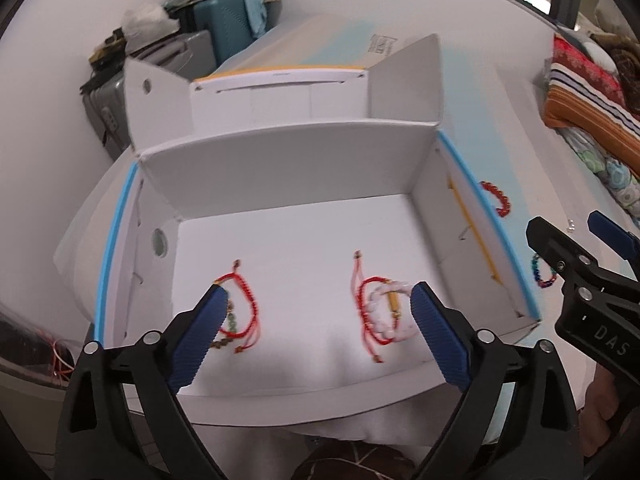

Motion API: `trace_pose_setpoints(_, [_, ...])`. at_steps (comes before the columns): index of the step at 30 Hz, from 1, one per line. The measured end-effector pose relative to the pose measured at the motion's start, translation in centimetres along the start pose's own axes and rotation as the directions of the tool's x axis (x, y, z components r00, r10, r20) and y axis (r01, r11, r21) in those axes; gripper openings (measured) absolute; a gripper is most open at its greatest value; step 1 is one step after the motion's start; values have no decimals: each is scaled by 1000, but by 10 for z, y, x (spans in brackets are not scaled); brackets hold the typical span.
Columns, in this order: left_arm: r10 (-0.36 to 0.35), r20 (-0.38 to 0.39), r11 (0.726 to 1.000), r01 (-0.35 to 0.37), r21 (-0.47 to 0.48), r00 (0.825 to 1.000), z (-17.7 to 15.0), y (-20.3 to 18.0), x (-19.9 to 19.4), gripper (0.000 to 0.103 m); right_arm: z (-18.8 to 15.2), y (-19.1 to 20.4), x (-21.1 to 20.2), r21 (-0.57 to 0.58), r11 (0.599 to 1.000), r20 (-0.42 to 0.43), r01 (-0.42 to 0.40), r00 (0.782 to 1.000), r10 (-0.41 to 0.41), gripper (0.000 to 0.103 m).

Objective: Organize jewelry
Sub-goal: 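Move both tools back over the remaining bracelets on the bed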

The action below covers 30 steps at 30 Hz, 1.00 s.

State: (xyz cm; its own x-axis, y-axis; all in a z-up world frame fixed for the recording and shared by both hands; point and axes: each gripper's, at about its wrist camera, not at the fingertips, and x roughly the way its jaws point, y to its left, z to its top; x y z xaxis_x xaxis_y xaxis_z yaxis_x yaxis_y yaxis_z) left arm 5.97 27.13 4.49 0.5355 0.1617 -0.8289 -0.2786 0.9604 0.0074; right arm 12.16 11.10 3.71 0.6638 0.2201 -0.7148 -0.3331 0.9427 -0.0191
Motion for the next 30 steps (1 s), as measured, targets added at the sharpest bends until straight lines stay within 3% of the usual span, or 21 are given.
trace_pose_setpoints(8, [-45, 42, 997, 43, 63, 998, 4, -53, -15, 97, -3, -60, -11, 83, 996, 19, 18, 1000, -20, 95])
trace_pose_setpoints(18, [-94, 39, 984, 87, 155, 995, 9, -131, -17, 97, -8, -136, -23, 135, 989, 11, 60, 998, -62, 95])
trace_pose_setpoints(30, [-134, 1, 964, 130, 232, 991, 5, -223, 10, 97, -24, -228, -6, 198, 970, -54, 139, 990, -131, 95])
